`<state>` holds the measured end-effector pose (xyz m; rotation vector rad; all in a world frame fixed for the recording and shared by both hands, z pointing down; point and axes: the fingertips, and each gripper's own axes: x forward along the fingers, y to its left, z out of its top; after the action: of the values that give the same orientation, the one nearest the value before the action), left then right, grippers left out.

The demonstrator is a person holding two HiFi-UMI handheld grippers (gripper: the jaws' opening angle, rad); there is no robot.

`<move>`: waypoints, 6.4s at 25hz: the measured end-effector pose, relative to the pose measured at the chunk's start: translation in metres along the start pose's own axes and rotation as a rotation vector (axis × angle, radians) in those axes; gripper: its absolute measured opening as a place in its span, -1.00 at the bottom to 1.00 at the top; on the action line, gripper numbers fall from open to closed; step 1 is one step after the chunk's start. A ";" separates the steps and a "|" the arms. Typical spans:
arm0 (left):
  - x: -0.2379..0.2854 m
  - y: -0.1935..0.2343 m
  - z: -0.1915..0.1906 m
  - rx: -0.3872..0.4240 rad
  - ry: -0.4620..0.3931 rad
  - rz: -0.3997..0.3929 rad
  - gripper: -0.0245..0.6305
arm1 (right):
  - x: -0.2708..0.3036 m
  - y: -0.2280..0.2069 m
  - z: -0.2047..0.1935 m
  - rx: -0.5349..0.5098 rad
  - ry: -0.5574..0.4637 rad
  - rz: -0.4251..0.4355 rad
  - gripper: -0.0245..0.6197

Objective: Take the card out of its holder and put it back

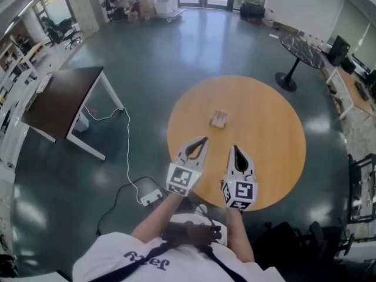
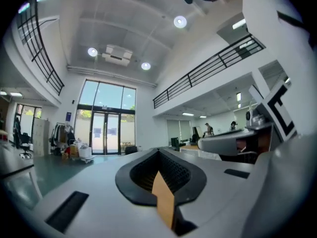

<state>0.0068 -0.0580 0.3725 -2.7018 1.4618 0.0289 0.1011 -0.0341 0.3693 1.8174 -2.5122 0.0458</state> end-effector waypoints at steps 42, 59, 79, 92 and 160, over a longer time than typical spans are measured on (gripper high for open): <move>0.088 0.147 -0.287 -0.088 0.578 -0.259 -0.77 | 0.109 -0.052 -0.202 0.113 0.467 -0.102 -0.87; 0.174 0.117 -0.283 -0.052 0.502 -0.614 -0.29 | 0.114 -0.094 -0.238 0.193 0.538 -0.222 -0.87; 0.224 0.045 -0.263 -0.146 0.405 -0.952 -0.32 | 0.136 -0.104 -0.235 0.230 0.546 -0.208 -0.87; 0.224 0.023 -0.255 -0.174 0.388 -1.063 -0.68 | 0.140 -0.111 -0.240 0.277 0.548 -0.210 -0.87; 0.078 0.063 -0.029 -0.013 0.088 0.123 -0.84 | 0.100 -0.031 -0.034 0.134 0.117 0.049 -0.87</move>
<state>-0.0038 -0.1598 0.3938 -2.6506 1.6560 -0.0755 0.0997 -0.1374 0.4086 1.7419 -2.5269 0.3192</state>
